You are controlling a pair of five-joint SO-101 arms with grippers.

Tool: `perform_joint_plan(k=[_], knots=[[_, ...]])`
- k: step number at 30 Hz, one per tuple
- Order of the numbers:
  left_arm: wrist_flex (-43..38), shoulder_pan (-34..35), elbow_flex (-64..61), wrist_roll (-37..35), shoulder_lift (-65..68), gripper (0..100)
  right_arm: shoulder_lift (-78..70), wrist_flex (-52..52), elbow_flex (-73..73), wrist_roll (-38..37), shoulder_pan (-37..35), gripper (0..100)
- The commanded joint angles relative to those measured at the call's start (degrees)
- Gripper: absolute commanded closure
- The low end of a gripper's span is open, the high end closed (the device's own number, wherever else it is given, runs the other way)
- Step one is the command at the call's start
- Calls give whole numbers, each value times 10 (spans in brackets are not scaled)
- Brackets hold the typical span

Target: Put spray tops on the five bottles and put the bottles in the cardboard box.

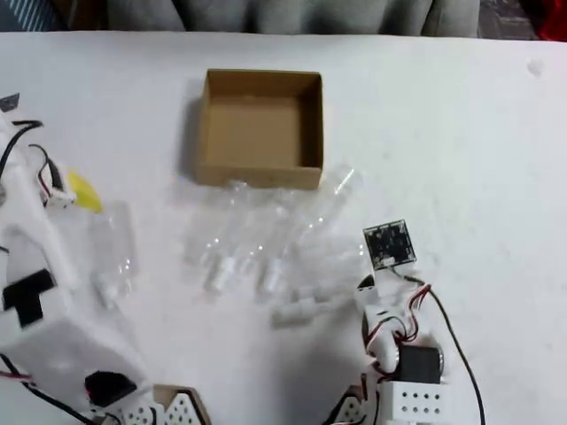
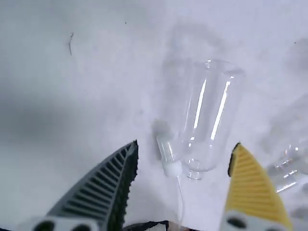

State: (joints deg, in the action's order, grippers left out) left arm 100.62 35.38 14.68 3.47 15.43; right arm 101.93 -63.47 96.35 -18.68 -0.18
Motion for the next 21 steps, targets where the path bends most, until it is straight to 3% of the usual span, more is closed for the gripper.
perform_joint_plan(k=[1,7,13,21], knots=[[-90,-15,-128,25,-153,718,0,-4,5,-7,5,983],[-272,-51,-334,33,-260,714,0,-4,5,-7,5,983],[-401,-59,-425,75,-262,712,0,-4,5,-7,5,983],[-459,-71,-484,77,-262,600,3,-14,5,-7,5,983]])
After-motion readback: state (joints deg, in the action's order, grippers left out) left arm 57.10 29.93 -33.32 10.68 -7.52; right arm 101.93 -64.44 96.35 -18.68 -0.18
